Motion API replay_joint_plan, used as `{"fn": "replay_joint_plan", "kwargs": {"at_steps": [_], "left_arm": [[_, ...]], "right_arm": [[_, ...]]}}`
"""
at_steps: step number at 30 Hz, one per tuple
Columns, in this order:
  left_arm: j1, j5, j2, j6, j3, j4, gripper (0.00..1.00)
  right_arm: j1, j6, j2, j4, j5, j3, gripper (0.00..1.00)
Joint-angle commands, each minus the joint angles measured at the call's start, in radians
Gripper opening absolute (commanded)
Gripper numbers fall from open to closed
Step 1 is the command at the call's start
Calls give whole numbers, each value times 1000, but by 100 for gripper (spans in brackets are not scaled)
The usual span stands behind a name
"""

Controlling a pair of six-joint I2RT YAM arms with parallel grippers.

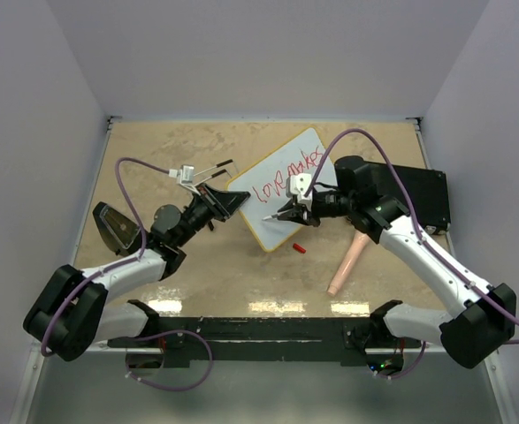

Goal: Write a sentence on the whiteboard

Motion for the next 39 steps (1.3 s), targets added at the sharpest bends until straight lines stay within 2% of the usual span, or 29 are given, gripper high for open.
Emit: {"fn": "replay_joint_plan", "kwargs": {"at_steps": [1,14,23,29,35,39], "left_arm": [[-9,-18,-2,-28,68,179,0],[-12,-15,-2,-26,75,184,0],[-11,-22,-31,3,91,144,0],[-11,-24,-33,7,91,139,0],[-11,-16,-28,3,82,147,0],[-11,-15,-30,4,73,145,0]], "right_arm": [[12,29,-7,71,85,8,0],[31,32,10,79,125,-15,0],[32,-83,7,-57,97,-10,0],[42,-139,4,-146,134,-12,0],[40,-28,-25,-12,238,-17,0],[39,6,-28,13,232,14,0]]}}
